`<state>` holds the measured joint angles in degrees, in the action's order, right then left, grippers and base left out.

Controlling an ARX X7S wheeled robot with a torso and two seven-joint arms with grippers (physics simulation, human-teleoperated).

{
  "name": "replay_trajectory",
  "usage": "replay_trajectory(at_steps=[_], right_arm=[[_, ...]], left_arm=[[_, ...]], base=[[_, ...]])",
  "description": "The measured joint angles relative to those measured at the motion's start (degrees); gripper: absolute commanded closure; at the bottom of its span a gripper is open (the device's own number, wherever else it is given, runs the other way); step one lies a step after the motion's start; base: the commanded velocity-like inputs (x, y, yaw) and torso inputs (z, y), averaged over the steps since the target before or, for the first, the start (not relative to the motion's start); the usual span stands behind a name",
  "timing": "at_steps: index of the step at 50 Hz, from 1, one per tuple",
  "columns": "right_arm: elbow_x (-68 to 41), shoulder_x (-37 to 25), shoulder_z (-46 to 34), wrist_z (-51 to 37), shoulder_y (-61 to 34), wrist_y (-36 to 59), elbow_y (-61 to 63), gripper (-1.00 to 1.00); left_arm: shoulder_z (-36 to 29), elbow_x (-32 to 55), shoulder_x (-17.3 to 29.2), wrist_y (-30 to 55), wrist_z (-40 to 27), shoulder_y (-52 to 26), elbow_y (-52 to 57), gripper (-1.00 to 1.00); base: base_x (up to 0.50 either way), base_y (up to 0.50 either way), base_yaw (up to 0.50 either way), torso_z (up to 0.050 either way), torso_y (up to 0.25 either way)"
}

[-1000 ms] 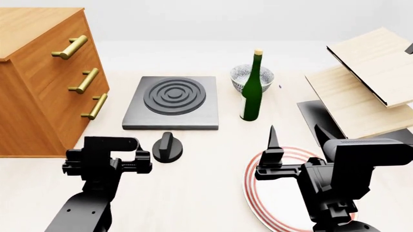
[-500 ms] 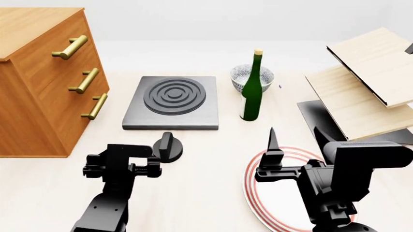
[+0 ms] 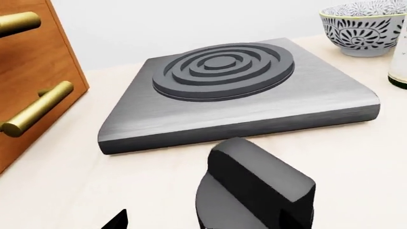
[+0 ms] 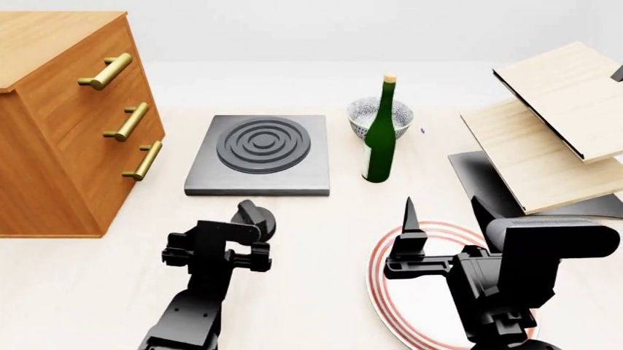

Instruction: Turn on the stove.

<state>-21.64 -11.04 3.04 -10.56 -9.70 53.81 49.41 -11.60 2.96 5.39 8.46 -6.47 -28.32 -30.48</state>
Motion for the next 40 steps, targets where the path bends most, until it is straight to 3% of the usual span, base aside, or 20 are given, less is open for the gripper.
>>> replay_trajectory(at_steps=[17, 29, 40], right_arm=[[-1.11, -0.43, 0.65, -0.55, 0.31, -0.24, 0.41, -1.00], [-0.75, -0.90, -0.20, -1.11, 0.92, -1.16, -0.14, -1.00], [-0.19, -1.31, -1.33, -1.68, 1.43, -2.07, -0.79, -1.00]], left_arm=[[-4.51, 3.02, 2.13, 21.00, 2.34, 10.05, 35.88, -1.00], [4.87, 10.16, 3.20, 44.76, 1.18, 13.47, 62.94, -1.00], [11.48, 13.94, 3.26, 54.26, 0.54, 15.28, 73.65, -1.00]], base=[[0.00, 0.00, 0.00, 0.000, 0.000], [0.00, 0.00, 0.00, 0.000, 0.000], [0.00, 0.00, 0.00, 0.000, 0.000]])
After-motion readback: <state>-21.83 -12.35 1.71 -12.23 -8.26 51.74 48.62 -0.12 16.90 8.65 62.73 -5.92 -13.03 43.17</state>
